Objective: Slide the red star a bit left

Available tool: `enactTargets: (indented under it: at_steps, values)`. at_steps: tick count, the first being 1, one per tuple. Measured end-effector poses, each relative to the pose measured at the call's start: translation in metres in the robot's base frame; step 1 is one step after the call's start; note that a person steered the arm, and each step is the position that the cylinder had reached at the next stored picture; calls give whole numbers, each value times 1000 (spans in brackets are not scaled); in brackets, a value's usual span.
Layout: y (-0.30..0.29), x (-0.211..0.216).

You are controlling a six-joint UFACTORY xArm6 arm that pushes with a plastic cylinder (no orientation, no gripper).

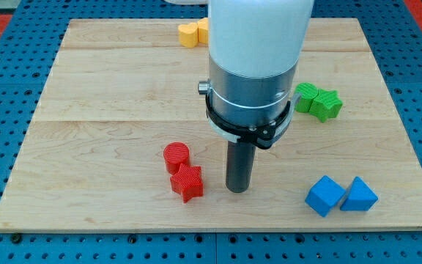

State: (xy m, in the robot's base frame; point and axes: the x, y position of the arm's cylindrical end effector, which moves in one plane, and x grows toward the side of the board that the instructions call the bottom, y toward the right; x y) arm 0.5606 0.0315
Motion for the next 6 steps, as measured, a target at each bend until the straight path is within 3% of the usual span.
enactTargets:
  at_steps: [3,4,6]
  values:
    - [-6,-1]
    - [-29,-1]
    - [-128,13]
